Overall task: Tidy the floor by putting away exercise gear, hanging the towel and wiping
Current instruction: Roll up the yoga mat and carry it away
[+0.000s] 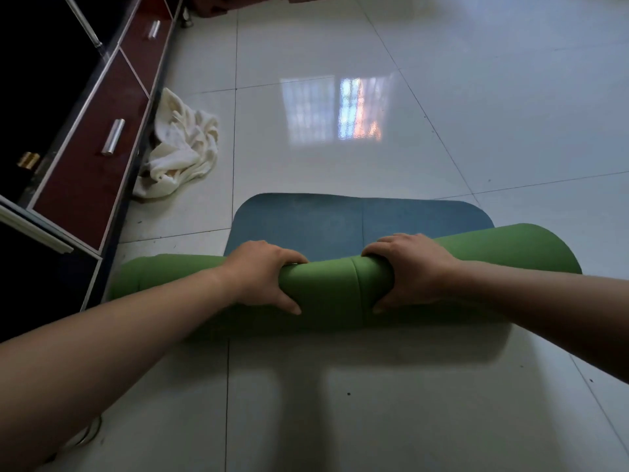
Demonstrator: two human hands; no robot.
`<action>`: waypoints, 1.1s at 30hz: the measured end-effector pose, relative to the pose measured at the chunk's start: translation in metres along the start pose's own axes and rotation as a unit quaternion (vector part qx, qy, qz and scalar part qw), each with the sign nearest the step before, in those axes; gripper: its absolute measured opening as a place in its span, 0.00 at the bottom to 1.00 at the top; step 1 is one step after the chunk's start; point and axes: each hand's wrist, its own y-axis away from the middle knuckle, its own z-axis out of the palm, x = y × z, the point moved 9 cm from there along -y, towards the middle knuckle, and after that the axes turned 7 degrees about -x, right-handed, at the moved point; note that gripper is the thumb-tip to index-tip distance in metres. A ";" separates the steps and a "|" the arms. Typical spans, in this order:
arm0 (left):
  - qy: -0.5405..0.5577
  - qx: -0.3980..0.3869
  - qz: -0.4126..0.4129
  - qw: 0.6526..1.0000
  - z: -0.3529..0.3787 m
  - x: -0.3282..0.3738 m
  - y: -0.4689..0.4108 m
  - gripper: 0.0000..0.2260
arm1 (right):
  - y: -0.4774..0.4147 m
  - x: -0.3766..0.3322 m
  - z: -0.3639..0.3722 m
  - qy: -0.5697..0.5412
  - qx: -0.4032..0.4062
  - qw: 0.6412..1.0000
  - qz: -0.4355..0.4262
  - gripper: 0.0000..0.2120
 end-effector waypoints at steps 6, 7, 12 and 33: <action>0.105 -0.060 0.023 0.992 0.033 -0.003 0.010 0.44 | 0.006 -0.006 0.020 -0.040 -0.063 0.997 -0.015 0.48; 0.125 -0.053 0.024 0.990 0.033 -0.004 0.009 0.45 | 0.003 -0.004 0.020 -0.047 -0.061 0.997 -0.010 0.49; 0.147 0.047 0.025 0.988 0.012 -0.016 0.000 0.33 | -0.011 0.027 0.006 -0.120 -0.005 0.992 0.044 0.43; 0.125 0.085 0.043 0.988 -0.005 -0.017 -0.046 0.28 | -0.043 0.017 -0.006 -0.091 0.054 0.994 0.020 0.47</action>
